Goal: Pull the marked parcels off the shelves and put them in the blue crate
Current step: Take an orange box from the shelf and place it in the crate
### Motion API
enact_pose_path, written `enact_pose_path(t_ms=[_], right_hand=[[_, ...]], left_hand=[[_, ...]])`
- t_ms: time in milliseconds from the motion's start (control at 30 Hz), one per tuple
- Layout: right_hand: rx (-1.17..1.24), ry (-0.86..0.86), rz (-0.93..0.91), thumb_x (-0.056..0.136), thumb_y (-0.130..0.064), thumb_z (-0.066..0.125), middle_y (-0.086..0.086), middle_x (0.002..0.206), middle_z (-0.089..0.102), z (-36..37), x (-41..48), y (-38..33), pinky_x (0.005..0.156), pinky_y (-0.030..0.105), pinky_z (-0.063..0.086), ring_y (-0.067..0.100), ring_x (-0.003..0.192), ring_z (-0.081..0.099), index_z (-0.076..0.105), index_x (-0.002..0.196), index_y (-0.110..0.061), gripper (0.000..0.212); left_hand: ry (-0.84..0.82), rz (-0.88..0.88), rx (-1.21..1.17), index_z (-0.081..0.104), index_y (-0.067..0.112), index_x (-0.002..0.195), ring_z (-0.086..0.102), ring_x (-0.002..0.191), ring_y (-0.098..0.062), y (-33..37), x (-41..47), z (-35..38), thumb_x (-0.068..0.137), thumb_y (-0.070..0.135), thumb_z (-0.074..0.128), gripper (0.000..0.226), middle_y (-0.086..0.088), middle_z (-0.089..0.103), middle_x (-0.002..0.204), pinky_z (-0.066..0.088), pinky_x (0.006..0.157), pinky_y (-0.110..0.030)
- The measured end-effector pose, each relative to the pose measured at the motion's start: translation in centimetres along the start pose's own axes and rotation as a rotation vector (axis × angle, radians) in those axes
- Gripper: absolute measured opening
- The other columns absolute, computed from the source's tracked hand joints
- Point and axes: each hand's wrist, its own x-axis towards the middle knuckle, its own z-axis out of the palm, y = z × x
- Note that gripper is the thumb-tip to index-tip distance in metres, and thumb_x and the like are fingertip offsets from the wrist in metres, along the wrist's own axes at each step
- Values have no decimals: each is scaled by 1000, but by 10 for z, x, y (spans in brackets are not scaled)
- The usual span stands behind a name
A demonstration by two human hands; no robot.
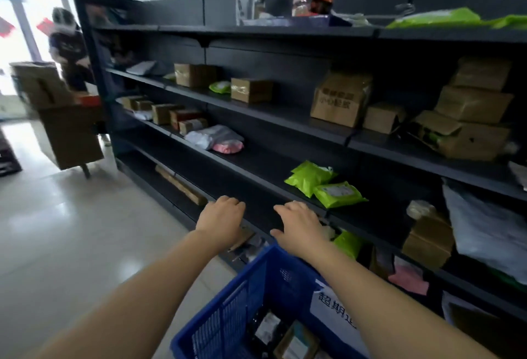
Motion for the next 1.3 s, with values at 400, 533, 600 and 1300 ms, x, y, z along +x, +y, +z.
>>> enact_pose_path(t_ms=[400, 533, 600, 1300], right_hand=[[-34, 117, -155, 92, -43, 55, 5, 139, 46, -40, 139, -189, 109, 39, 33, 24, 133, 36, 40, 141, -20, 57], [-32, 129, -173, 91, -45, 56, 6, 140, 46, -42, 185, -251, 109, 40, 33, 25, 133, 37, 40, 141, -21, 58], [-34, 137, -183, 91, -44, 56, 6, 139, 47, -43, 206, -277, 110, 41, 34, 26, 133, 37, 41, 140, -20, 57], [-28, 190, -299, 90, -46, 56, 6, 139, 48, -28, 498, -413, 108, 41, 36, 27, 132, 38, 43, 139, -20, 57]], left_hand=[[133, -155, 133, 55, 18, 122, 51, 116, -22, -222, 3, -63, 88, 24, 60, 36, -1, 59, 119, 45, 95, -38], [150, -193, 148, 55, 18, 119, 49, 117, -23, -292, 9, -79, 88, 22, 59, 32, -1, 58, 119, 43, 96, -38], [163, -204, 162, 55, 18, 118, 49, 117, -23, -323, 14, -85, 88, 24, 59, 31, -1, 58, 120, 42, 95, -38], [204, -343, 176, 55, 17, 113, 50, 117, -24, -565, 168, -68, 88, 29, 61, 29, -4, 59, 117, 41, 94, -37]])
